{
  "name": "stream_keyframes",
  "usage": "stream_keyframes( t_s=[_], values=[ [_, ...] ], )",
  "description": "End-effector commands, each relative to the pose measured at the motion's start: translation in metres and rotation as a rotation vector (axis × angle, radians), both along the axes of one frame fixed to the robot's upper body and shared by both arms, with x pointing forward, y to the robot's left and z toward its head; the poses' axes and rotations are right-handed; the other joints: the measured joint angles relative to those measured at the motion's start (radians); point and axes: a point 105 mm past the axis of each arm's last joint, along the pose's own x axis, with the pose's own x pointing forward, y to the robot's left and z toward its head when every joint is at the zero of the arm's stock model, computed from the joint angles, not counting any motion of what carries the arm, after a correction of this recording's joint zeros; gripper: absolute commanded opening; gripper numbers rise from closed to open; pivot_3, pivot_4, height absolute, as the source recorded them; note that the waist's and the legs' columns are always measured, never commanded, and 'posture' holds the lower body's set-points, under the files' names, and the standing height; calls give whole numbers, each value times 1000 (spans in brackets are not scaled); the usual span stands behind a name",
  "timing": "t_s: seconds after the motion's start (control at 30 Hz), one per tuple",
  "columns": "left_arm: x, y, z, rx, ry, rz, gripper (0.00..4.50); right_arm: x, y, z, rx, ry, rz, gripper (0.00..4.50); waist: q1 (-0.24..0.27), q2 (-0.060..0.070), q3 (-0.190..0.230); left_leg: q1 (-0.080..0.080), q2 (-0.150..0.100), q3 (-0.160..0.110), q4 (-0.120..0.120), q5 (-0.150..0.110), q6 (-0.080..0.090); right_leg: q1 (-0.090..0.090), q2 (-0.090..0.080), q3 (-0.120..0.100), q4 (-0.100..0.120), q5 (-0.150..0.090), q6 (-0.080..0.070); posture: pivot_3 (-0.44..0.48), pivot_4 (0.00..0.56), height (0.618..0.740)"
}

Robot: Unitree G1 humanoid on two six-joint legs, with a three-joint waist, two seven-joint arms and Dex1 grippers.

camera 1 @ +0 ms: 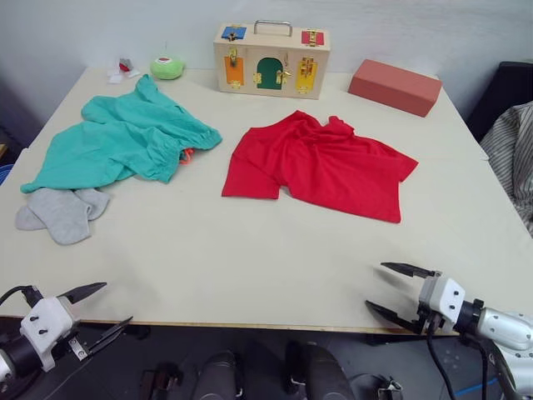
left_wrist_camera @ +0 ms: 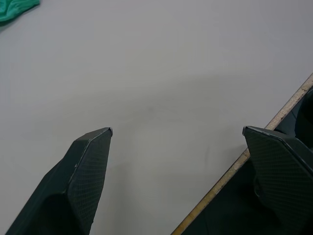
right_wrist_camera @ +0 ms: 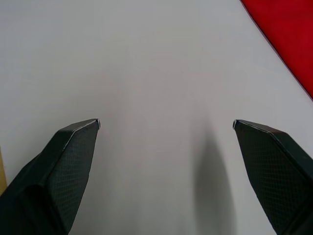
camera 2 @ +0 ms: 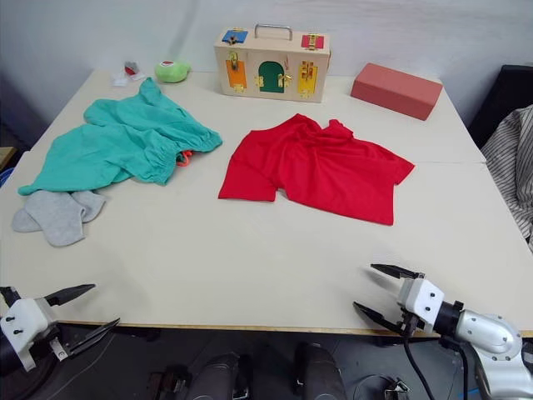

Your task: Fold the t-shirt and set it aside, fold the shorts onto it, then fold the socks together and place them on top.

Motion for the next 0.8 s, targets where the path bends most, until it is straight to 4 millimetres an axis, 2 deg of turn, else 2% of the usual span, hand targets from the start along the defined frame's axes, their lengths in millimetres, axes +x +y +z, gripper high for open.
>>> stream_keyframes(
  t_s=[0.03,0.1,0.23,0.33,0.43,0.5,0.67,0.8],
  values=[
    [4,-1,11,13,-46,-11,4500,1,4,6,17,-28,9,4480,0,0,0,0,0,0,0,0,0,0,0,0,0,0,0,0,150,740],
    [8,-6,15,-21,-53,-24,4500,2,4,8,24,-33,5,4480,0,0,0,0,0,0,0,0,0,0,0,0,0,0,0,0,150,740],
    [24,-33,31,-134,-39,-129,4500,7,1,17,53,-57,-29,4480,2,0,0,0,0,0,1,1,2,0,0,0,1,0,0,0,150,740],
    [51,-52,41,-149,-8,-170,4500,20,-6,31,67,-94,-84,4480,6,1,0,0,0,0,2,1,2,1,0,0,2,0,0,0,150,740],
    [93,-79,53,-101,-50,-233,4500,41,-13,45,45,-124,-133,4480,12,1,0,1,-1,0,3,2,0,2,0,0,3,1,1,0,150,740],
    [109,-88,58,-76,-59,-248,4500,48,-14,49,30,-124,-146,4480,14,1,0,1,-1,0,3,5,4,2,0,1,4,1,1,0,150,740],
    [178,-119,64,18,-101,-260,4500,85,-23,46,-51,-54,-220,4480,14,1,0,2,-2,3,1,9,-3,1,2,1,5,1,1,0,150,740],
    [210,-133,61,34,-70,-259,4500,106,-28,42,-94,-6,-254,4480,3,1,1,1,-1,8,3,10,-2,-1,3,2,6,1,2,0,150,740]
  ],
)
